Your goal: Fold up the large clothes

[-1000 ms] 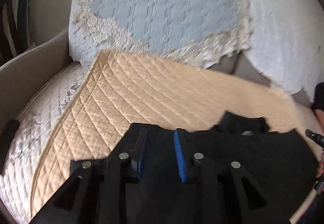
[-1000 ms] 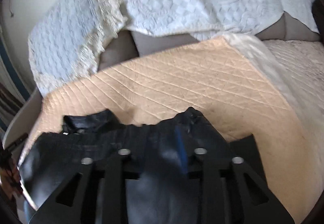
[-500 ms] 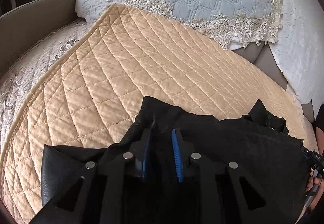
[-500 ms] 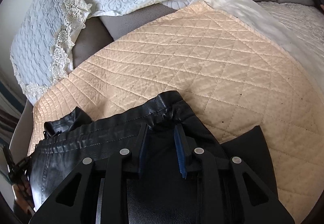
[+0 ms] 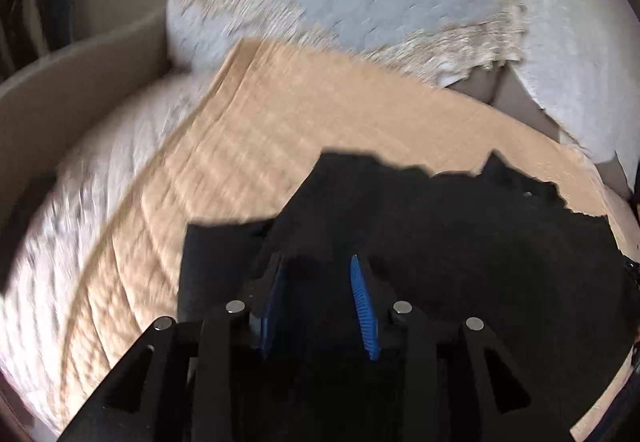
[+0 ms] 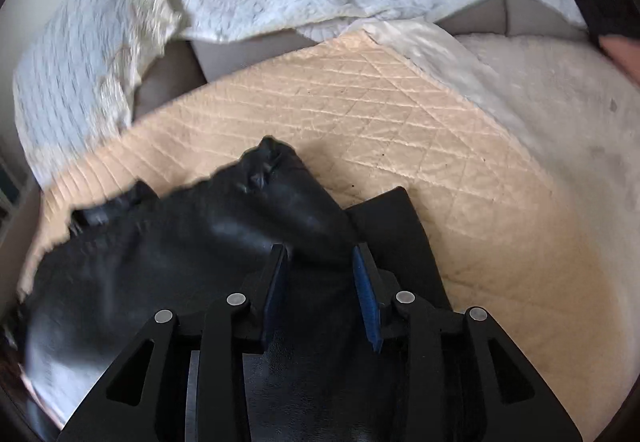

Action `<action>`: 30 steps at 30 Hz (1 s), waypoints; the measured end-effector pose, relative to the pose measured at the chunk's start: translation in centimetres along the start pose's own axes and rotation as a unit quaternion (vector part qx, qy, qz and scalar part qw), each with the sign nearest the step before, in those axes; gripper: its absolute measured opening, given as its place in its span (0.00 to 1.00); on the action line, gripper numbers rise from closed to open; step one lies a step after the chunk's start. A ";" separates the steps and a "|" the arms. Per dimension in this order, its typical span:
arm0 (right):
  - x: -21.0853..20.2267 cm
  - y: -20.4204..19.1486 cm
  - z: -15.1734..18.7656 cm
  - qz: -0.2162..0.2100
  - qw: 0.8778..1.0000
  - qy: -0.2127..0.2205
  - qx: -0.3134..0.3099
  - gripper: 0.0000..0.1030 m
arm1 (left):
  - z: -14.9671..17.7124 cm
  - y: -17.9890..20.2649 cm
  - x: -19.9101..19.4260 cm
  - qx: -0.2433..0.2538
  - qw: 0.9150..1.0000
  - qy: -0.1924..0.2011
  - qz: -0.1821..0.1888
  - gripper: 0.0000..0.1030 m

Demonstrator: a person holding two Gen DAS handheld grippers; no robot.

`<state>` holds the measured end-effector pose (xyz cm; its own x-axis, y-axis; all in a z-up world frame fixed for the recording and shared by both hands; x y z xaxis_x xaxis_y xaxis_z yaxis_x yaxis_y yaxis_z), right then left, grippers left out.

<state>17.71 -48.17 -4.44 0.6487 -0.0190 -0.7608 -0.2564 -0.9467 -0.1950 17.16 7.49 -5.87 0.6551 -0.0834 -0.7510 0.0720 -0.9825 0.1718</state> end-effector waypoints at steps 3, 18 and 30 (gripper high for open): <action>-1.8 -1.3 -0.6 0.009 1.000 0.010 -0.022 0.34 | -0.2 -0.2 -1.6 -0.010 1.000 0.008 -0.002 0.34; -8.6 -18.1 8.9 -0.126 0.978 -0.009 -0.165 0.35 | 3.1 -4.0 -6.8 -0.075 0.997 0.009 0.006 0.47; -7.6 -29.4 13.0 -0.184 0.945 -0.026 -0.268 0.35 | 2.3 -4.6 -3.0 -0.133 0.990 -0.008 0.054 0.59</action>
<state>11.02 -16.00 -1.00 0.5837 0.3456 -0.7347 0.3889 -0.9133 -0.1207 13.13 11.86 -5.88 0.6576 -0.1906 -0.7288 0.1982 -0.8896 0.4114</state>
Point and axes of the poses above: each gripper's, at about its wrist camera, not at the fingertips, and x roughly the way its jaws point, y to its right, z to its underside, the point moved 5 cm from there along x, roughly the way its jaws point, and after that the axes turned 4 degrees about z, right-handed, at the moved point
